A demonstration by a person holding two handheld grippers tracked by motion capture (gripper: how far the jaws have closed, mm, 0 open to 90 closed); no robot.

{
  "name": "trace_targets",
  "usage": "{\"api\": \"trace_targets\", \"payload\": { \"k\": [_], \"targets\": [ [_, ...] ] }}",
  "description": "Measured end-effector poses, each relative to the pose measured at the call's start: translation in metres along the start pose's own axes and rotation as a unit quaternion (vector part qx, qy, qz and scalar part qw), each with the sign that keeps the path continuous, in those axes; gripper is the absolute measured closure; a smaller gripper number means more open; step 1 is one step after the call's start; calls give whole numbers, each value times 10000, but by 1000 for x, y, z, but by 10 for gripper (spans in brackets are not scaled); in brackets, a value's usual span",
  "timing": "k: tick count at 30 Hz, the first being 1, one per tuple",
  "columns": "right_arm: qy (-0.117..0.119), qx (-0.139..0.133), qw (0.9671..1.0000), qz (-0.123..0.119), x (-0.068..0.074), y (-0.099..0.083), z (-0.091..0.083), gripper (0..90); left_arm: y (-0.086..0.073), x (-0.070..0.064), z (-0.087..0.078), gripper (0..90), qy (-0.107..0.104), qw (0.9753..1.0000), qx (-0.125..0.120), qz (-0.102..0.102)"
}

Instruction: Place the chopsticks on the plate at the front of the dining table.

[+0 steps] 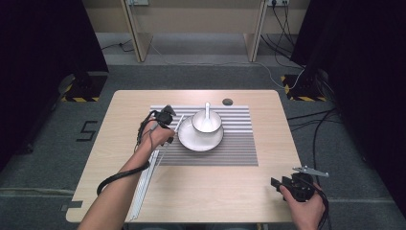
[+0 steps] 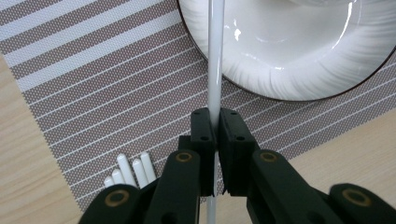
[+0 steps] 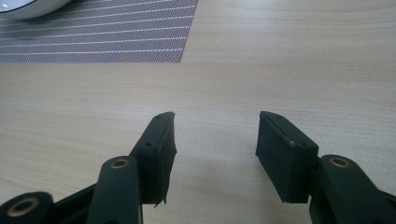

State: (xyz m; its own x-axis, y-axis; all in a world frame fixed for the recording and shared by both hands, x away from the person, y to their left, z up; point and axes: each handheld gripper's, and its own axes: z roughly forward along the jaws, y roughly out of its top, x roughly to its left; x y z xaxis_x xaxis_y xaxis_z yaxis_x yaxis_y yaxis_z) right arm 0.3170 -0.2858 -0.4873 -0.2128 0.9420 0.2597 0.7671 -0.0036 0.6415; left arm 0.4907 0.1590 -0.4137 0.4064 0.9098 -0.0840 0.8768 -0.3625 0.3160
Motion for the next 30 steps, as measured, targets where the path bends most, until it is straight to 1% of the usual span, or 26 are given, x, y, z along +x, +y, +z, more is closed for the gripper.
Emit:
{"api": "trace_targets", "payload": {
  "k": [10, 17, 19, 22, 24, 26, 30],
  "targets": [
    [0, 6, 10000, -27, 0, 0, 1, 471, 2, 3, 6, 848, -191, 9995, -110, -210],
    [2, 6, 10000, -32, 0, 0, 1, 471, 3, 2, 10, 848, -243, 9992, -131, -272],
    [5, 6, 10000, -24, 0, 0, 0, 471, 4, 1, 11, 848, -230, 9993, -127, -248],
    [6, 6, 10000, -28, 0, 0, 1, 471, 5, 0, 10, 848, -260, 9992, -169, -257],
    [5, 4, 10000, -32, 0, 0, 1, 471, 5, -1, 11, 848, -328, 9988, -202, -294],
    [7, 2, 10000, -41, 0, 0, 1, 471, 6, -1, 11, 848, -313, 9988, -239, -288],
    [7, 10, 10000, -43, 0, 0, 1, 471, 7, -1, 12, 848, -373, 9983, -304, -338]
  ]
}}
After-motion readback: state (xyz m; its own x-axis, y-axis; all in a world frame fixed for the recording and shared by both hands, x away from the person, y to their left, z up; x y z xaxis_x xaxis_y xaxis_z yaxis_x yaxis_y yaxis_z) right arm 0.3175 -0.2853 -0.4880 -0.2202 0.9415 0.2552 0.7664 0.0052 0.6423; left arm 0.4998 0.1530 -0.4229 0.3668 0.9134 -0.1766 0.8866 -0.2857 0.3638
